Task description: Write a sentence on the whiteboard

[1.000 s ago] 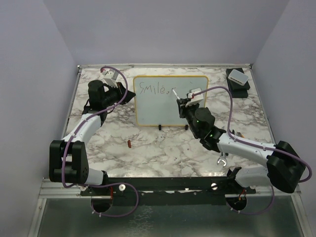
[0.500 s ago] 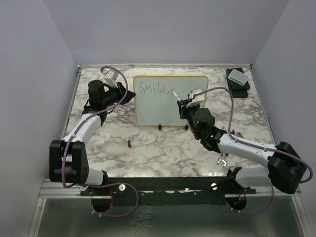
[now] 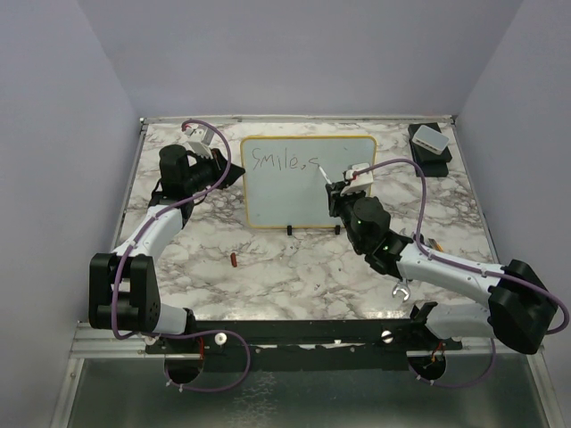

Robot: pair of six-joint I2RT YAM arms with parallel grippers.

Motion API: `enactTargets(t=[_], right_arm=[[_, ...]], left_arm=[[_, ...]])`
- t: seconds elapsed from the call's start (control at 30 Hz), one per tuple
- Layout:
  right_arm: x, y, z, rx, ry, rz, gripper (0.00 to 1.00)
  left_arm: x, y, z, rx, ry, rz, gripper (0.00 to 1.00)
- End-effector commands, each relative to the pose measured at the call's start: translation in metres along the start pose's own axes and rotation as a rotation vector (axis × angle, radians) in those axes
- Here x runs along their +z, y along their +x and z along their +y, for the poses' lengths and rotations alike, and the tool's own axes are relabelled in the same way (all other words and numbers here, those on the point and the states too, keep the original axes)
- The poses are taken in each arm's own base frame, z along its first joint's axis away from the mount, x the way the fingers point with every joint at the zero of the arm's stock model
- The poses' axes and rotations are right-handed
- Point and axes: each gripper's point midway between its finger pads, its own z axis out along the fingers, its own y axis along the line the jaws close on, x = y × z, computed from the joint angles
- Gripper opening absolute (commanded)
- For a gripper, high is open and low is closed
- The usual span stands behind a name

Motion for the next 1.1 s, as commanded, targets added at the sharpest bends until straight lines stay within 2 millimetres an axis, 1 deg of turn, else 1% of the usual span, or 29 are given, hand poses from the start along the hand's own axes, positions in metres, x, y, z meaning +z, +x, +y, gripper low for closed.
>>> enactTargets(t=[0.0,0.2,0.47,0.57,0.67,0.8,0.93,1.07], right_arm=[[-0.003,0.029,-0.01,-0.048,0.027,0.084,0.01],[-0.002,0.033,0.001,-0.054,-0.031,0.094,0.01],[0.004,0.024,0.015,-0.036,-0.084,0.068,0.01],[0.006,0.021,0.017,-0.035,-0.089,0.06,0.01],[0.005,0.017,0.015,-0.035,-0.084,0.048,0.01],[-0.007,0.002,0.011,-0.019,-0.097,0.006,0.01],[-0.018,-0.01,-0.001,-0.004,-0.067,-0.017,0.01],[-0.02,-0.014,-0.016,-0.012,-0.003,-0.026,0.01]], left_arm=[[-0.005,-0.001,-0.009,0.02,0.032,-0.005,0.15],[-0.004,-0.001,-0.009,0.02,0.033,-0.004,0.15],[-0.004,-0.001,-0.01,0.021,0.034,-0.005,0.15],[-0.004,-0.001,-0.009,0.021,0.032,-0.005,0.15],[-0.004,-0.002,-0.009,0.021,0.031,-0.007,0.15],[-0.004,-0.003,-0.007,0.021,0.016,-0.012,0.15],[-0.004,-0.002,-0.007,0.02,0.015,-0.012,0.15],[-0.005,-0.002,-0.007,0.018,0.015,-0.012,0.15]])
